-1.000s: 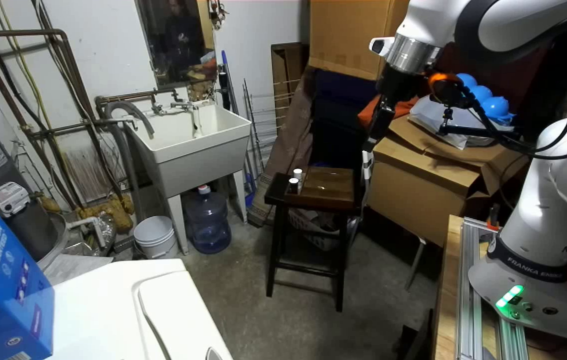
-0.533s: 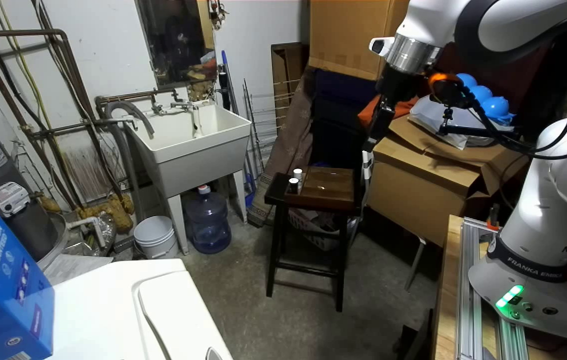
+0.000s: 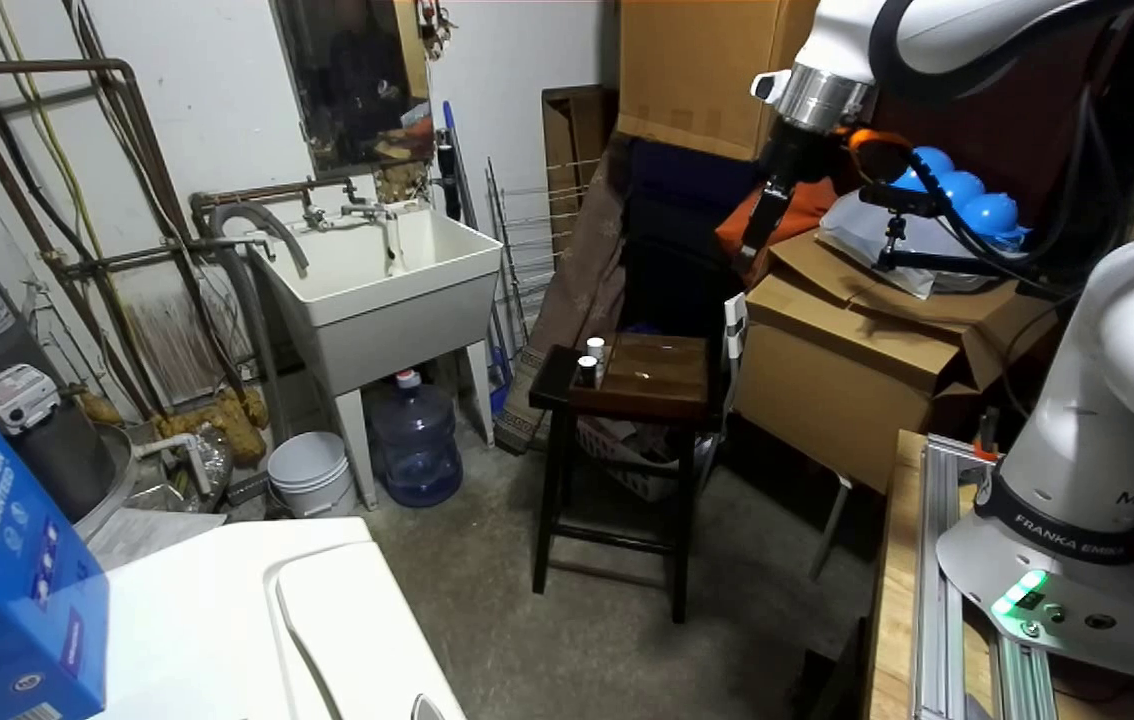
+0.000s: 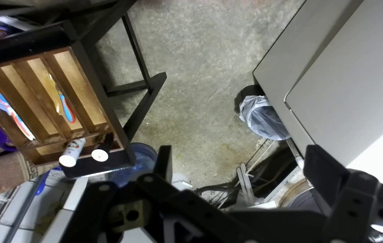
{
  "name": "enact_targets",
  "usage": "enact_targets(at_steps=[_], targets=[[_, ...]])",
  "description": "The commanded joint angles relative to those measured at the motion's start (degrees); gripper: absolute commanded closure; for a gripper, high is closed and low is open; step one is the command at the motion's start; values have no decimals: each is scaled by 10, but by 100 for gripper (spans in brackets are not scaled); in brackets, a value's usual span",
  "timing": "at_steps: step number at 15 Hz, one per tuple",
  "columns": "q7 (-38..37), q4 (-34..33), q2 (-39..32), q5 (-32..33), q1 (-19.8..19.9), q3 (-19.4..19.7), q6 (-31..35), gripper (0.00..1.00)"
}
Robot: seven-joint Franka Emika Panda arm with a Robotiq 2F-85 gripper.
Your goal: Remove the blue spoon from the brown stool and put it on the washing machine on the right
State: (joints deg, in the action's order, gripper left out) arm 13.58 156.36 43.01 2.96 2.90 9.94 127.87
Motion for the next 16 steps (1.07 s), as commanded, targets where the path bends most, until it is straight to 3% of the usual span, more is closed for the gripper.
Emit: enact_targets(at_steps=[1, 3, 6, 7, 8, 14, 16], targets=[[90, -59, -88, 44, 38, 67, -28, 0], [133, -96, -136, 72, 61, 99, -44, 0], [133, -154, -202, 45, 80, 134, -34, 0], [112, -169, -217, 30, 84, 135, -37, 0], [131, -119, -167, 48, 89, 125, -24, 0], [117, -169, -226, 34, 96, 132, -22, 0], [160, -208, -264, 24, 92, 154, -31, 0]])
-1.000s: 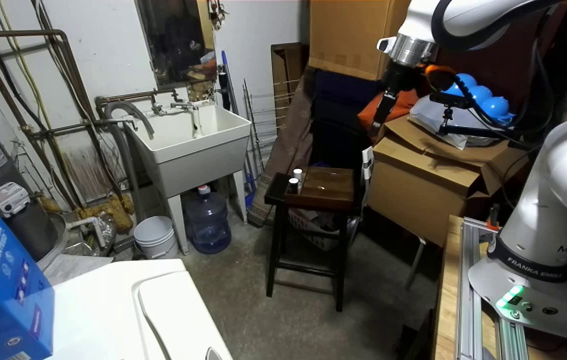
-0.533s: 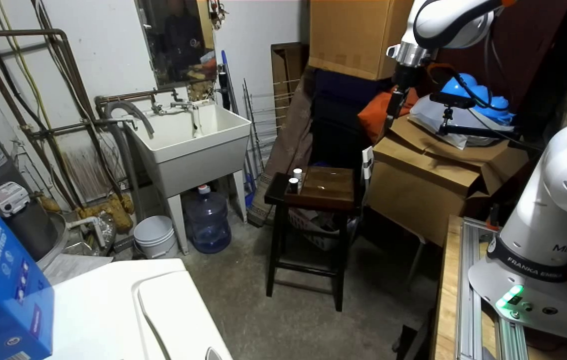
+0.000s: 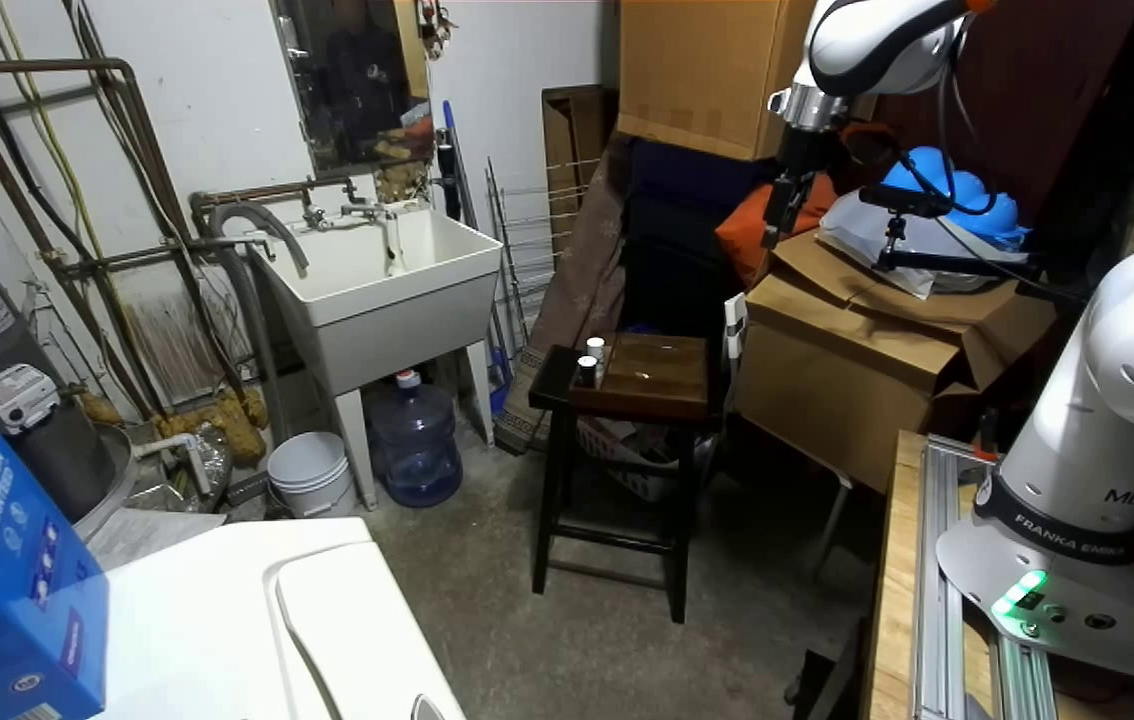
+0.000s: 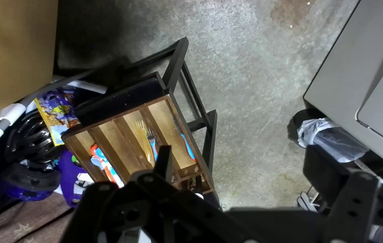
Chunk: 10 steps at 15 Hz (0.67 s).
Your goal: Remove the blue spoon from the brown stool and put it on the washing machine on the right
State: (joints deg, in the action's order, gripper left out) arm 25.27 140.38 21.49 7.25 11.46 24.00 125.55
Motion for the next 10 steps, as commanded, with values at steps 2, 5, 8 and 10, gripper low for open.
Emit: enact_targets(at_steps=[2, 5, 8, 10], targets=[[101, -103, -107, -43, -3, 39, -16, 0], [231, -194, -201, -109, -26, 90, -52, 0], [313, -287, -298, -184, 35, 59, -117, 0], [332, -347, -359, -204, 76, 35, -160, 0]])
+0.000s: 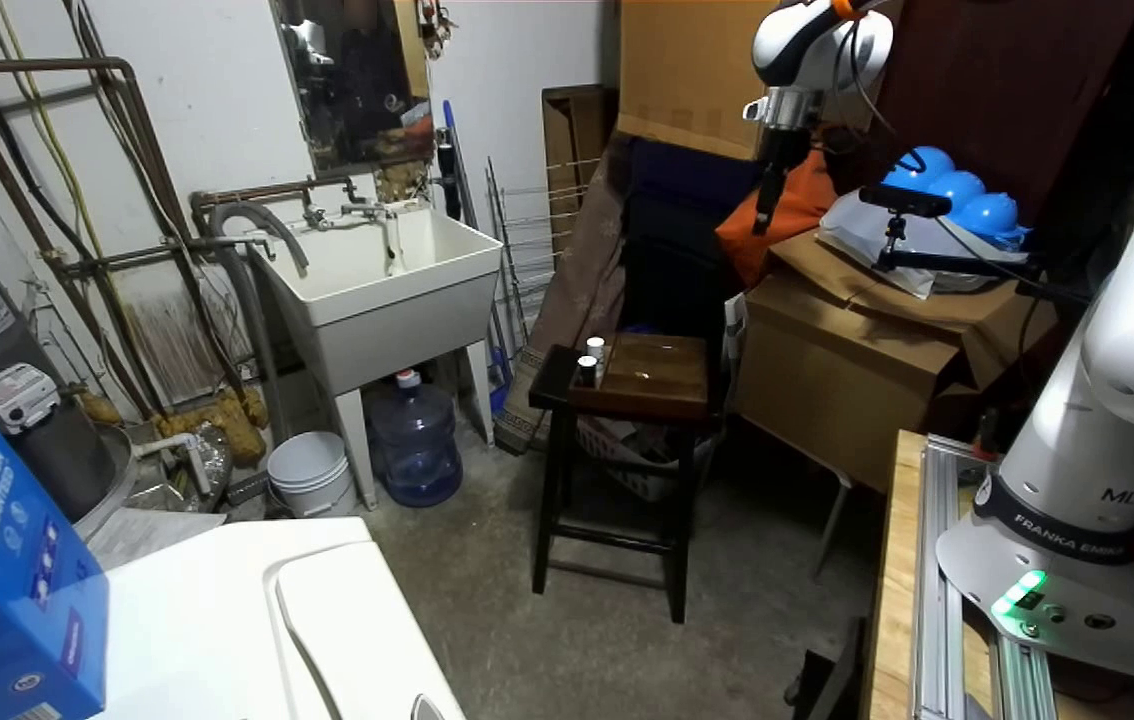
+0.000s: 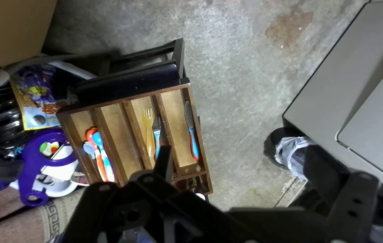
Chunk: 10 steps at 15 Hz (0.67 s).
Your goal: Remove the blue spoon from the brown stool and put it on the washing machine on the right
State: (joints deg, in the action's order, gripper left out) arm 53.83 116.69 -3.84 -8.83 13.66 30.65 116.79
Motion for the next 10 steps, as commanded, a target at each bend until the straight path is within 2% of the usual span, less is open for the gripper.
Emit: enact_targets(at_steps=[1, 5, 6, 10], targets=[[45, -140, -135, -43, 72, -45, -91, 0], [-3, -256, -235, -43, 138, -94, -177, 0], [9, -177, -175, -18, 133, -100, -123, 0], [-3, -236, -227, -18, 154, -117, -152, 0]])
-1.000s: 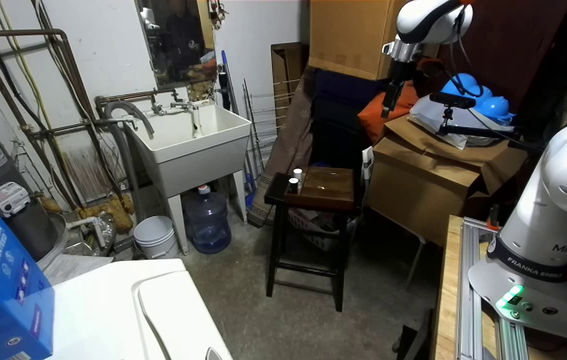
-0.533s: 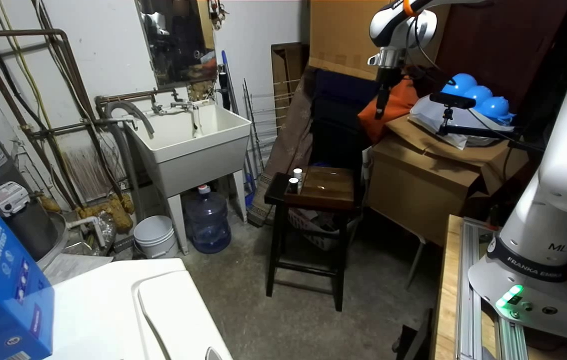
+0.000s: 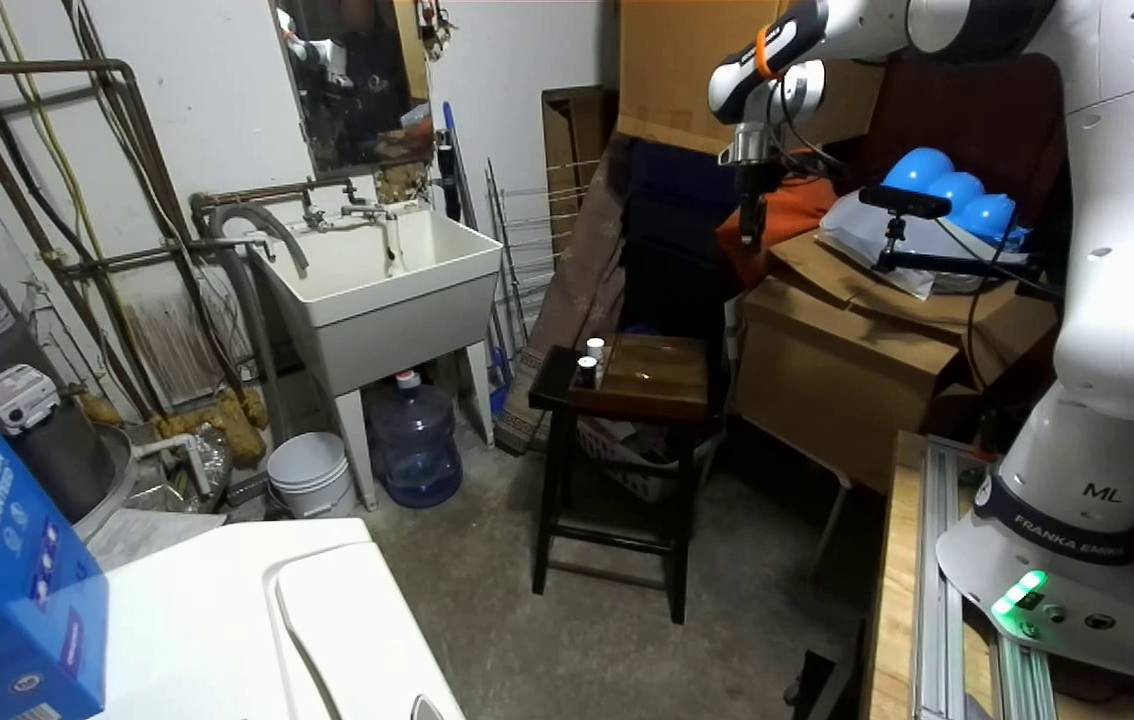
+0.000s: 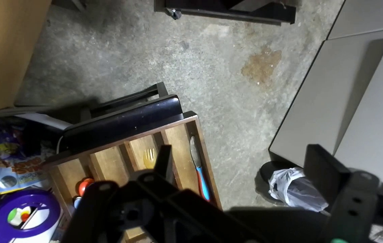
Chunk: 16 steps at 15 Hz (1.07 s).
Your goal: Remove the blue spoon from the brown stool and put it on the washing machine on the right
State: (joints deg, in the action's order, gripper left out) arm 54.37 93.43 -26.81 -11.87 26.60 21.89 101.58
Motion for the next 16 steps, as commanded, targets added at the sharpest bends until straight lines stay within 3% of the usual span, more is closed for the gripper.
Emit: enact_targets(at_steps=[1, 2, 4, 8, 10, 14, 16], targets=[[-9, -6, 2, 12, 25, -30, -3, 0], [-9, -9, 2, 12, 25, -30, -6, 0], [-28, -13, -4, -21, 34, -41, 66, 0], [-79, -100, -87, -10, 56, -56, 206, 0], [-113, -152, -139, 5, 66, -63, 243, 0], [-171, -261, -230, 29, 87, -84, 226, 0], [-236, -317, -280, 32, 69, -53, 166, 0]])
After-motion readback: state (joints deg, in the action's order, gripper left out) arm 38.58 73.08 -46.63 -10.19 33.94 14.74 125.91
